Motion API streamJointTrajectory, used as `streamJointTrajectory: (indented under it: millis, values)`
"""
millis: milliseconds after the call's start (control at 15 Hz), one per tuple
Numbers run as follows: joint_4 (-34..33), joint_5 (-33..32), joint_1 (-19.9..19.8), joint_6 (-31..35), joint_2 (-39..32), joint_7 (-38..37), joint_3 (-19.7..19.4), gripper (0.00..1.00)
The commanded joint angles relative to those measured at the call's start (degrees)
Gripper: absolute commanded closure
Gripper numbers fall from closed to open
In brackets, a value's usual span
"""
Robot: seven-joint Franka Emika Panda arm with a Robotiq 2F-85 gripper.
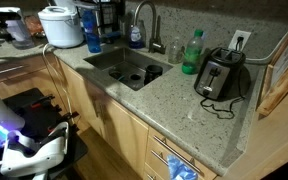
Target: Pick the blue bottle on the counter and put it in the sink
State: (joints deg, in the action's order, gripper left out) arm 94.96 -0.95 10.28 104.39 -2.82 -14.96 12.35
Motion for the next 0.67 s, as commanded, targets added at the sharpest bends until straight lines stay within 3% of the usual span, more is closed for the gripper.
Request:
streamJointTrajectory:
  millis: [0,600]
  values:
    - [-0.61,-0.01,0.64,-0.35,-0.39,-0.04,-0.56,0.0]
    - [-0.33,-1.77,0.79,1.52,-1.26,-0.21,-0.73,0.0]
